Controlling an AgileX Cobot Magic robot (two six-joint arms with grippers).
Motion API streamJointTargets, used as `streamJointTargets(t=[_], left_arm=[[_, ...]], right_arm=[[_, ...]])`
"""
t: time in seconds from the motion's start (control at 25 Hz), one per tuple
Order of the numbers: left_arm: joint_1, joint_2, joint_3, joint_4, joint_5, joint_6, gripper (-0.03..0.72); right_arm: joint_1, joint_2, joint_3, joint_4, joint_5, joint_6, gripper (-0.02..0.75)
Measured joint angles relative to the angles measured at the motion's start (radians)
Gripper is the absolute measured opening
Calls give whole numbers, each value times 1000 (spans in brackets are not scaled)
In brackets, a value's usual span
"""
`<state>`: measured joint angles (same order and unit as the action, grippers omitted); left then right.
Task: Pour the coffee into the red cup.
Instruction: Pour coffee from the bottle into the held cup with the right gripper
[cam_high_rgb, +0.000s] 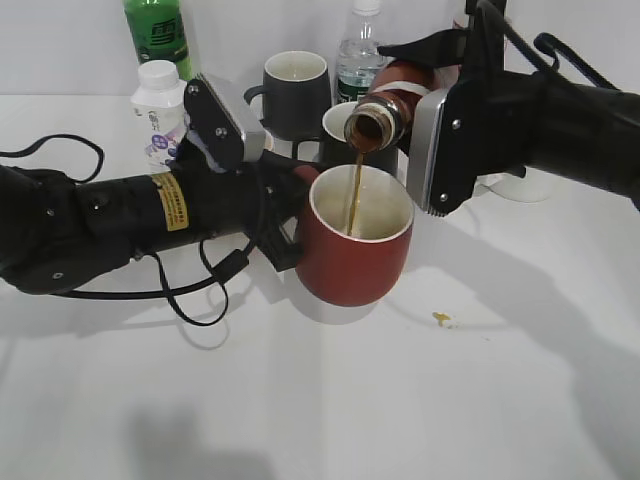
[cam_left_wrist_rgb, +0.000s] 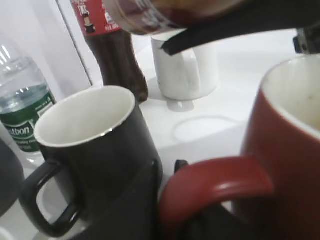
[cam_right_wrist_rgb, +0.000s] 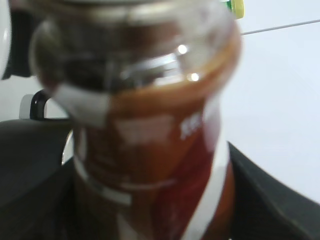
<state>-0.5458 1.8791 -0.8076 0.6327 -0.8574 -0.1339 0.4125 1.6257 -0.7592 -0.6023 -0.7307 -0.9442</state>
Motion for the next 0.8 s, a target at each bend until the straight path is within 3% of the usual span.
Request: streamJointTargets(t=[0.8], left_arm=[[0, -47, 21, 70, 28, -56, 68]], right_arm=[[0, 0, 0, 0, 0, -7, 511]])
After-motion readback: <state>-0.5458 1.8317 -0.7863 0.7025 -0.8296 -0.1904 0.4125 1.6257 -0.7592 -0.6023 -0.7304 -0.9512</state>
